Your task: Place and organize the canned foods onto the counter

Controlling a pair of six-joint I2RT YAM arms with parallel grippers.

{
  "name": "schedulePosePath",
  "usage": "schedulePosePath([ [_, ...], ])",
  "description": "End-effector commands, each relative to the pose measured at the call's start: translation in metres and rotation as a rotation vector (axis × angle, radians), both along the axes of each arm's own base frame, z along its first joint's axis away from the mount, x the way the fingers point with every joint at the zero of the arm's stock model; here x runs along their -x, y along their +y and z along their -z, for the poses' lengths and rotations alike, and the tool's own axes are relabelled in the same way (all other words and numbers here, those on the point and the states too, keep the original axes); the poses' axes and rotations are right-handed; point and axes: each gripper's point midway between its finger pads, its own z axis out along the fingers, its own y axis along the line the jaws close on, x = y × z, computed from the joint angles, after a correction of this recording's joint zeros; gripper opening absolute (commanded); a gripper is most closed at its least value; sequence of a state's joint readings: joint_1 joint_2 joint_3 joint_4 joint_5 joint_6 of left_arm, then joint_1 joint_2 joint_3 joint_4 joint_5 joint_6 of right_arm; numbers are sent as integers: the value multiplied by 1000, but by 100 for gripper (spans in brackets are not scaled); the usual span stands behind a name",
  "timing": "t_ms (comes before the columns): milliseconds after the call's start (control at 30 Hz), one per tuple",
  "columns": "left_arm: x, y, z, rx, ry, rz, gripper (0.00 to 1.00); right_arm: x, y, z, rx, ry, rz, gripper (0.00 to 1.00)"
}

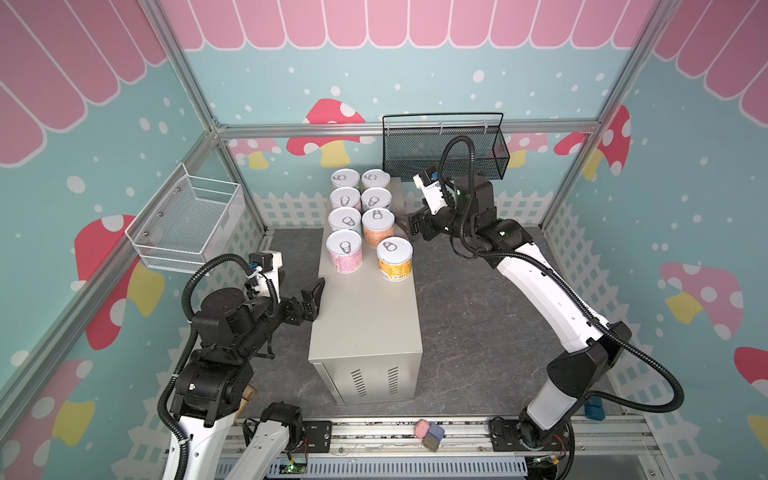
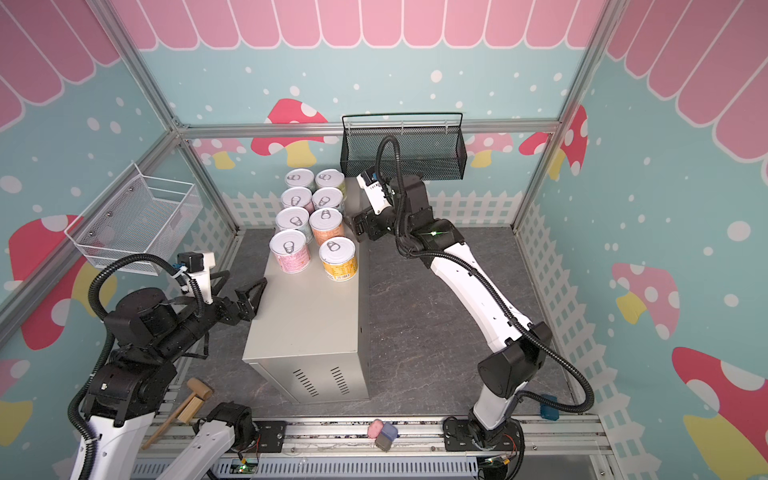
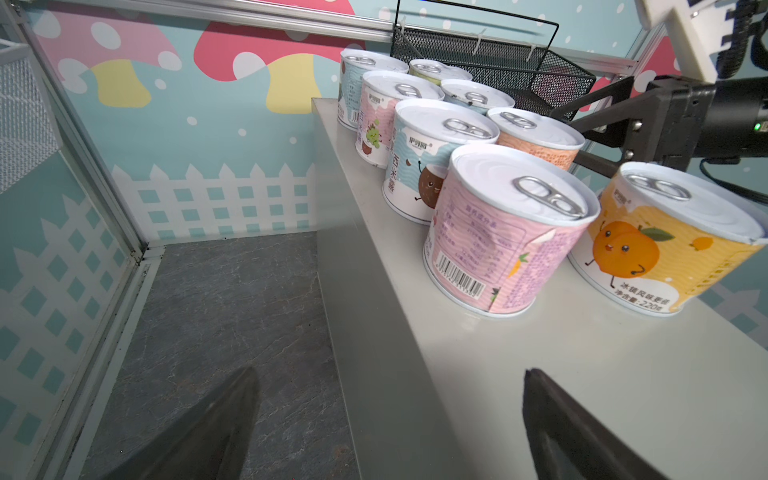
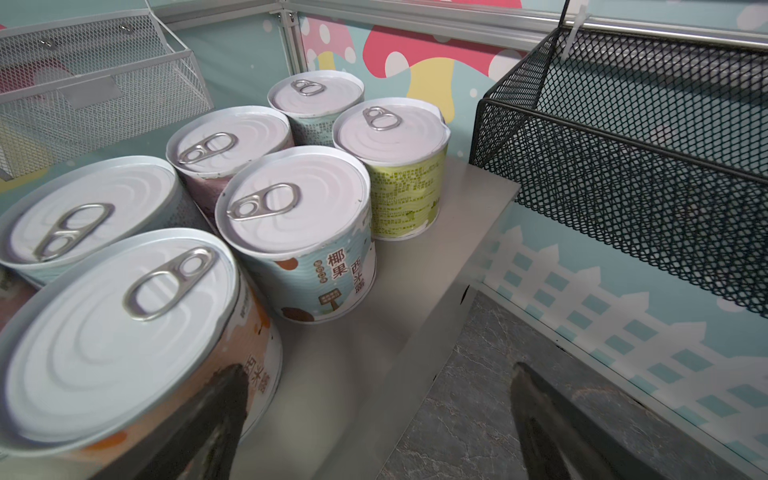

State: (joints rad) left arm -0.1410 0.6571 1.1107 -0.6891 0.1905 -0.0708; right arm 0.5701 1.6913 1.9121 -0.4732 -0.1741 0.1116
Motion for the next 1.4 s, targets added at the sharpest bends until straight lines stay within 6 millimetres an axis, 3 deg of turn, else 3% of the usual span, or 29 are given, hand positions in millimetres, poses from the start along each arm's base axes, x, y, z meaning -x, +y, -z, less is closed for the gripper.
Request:
schedulePosePath([
  [0,0,-1,0,-20,-16,6,99,5,-16,-10,24,-31,60,99],
  [167,1,-1,-1,-20,-19,6,99,14,-36,-6,46,-16,131,99],
  [400,2,-2,-1,-17,-22,13,99,46,-48,2,25,25,116,99],
  [633,4,-2,-3,-10,-27,16,99,76,-36,10,46,41,83,99],
  [800,4,-2,-3,-9,-25,17,99,85,-20,12,46,48,51,99],
  [967,6,-2,-5,-13,-29,16,99,89,-38,9,61,38,123,99],
  [1067,6,-3,-5,-14,-30,20,99,107,-48,2,42,16,95,99],
  [1233,6,-4,-4,-10,-29,27,99,152,-43,0,12,-46,-116,98],
  [1367,6,-4,-4,-10,-28,28,99,167,-36,-6,-19,-95,-206,98],
])
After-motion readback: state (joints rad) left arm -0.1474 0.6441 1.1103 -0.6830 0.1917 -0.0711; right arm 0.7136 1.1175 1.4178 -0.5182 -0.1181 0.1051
